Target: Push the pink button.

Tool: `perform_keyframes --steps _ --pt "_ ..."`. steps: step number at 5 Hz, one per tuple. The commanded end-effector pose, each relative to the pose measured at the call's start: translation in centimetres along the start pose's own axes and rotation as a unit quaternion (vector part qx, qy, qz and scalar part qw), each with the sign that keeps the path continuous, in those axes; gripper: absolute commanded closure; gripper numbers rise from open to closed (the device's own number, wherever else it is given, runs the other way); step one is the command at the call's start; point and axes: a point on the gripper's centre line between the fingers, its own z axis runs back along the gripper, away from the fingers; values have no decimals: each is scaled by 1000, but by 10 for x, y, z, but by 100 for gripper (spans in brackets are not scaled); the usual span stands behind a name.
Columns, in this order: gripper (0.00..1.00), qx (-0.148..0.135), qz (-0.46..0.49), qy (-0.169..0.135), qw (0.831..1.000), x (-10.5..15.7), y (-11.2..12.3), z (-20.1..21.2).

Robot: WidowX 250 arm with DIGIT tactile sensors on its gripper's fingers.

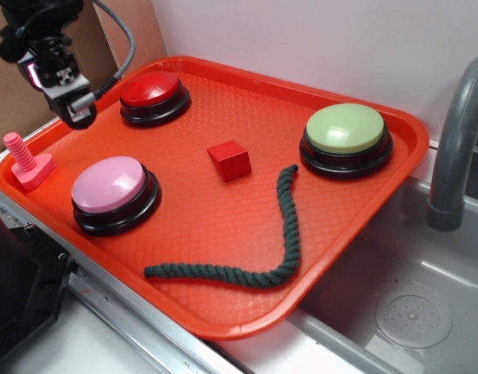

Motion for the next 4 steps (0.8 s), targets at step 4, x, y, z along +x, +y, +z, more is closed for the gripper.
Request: perform_keyframes --steps 4 --pt "0 -28 -6 -22 999 5 8 26"
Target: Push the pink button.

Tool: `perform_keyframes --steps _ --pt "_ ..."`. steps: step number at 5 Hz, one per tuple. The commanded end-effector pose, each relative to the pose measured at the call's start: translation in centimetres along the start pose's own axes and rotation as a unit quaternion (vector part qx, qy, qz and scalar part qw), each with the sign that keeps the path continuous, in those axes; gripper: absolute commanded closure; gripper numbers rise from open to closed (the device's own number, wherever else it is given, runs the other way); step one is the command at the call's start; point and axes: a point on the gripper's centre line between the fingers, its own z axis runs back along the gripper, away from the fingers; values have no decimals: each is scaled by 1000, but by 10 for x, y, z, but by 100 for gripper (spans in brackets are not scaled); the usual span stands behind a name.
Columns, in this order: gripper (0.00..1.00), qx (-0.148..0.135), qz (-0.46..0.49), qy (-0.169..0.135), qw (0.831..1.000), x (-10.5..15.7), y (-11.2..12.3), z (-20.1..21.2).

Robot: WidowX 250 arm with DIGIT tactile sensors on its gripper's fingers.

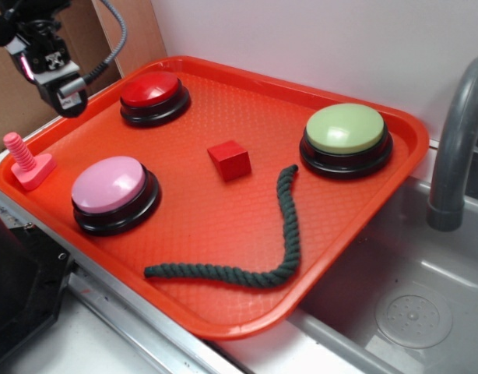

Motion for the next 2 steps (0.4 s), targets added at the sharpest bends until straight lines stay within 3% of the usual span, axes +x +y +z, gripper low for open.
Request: perform_keyframes --steps 1,2 --pt "0 8 5 -23 1000 6 2 23" --pt "0 14 7 -22 1000 6 -1 28"
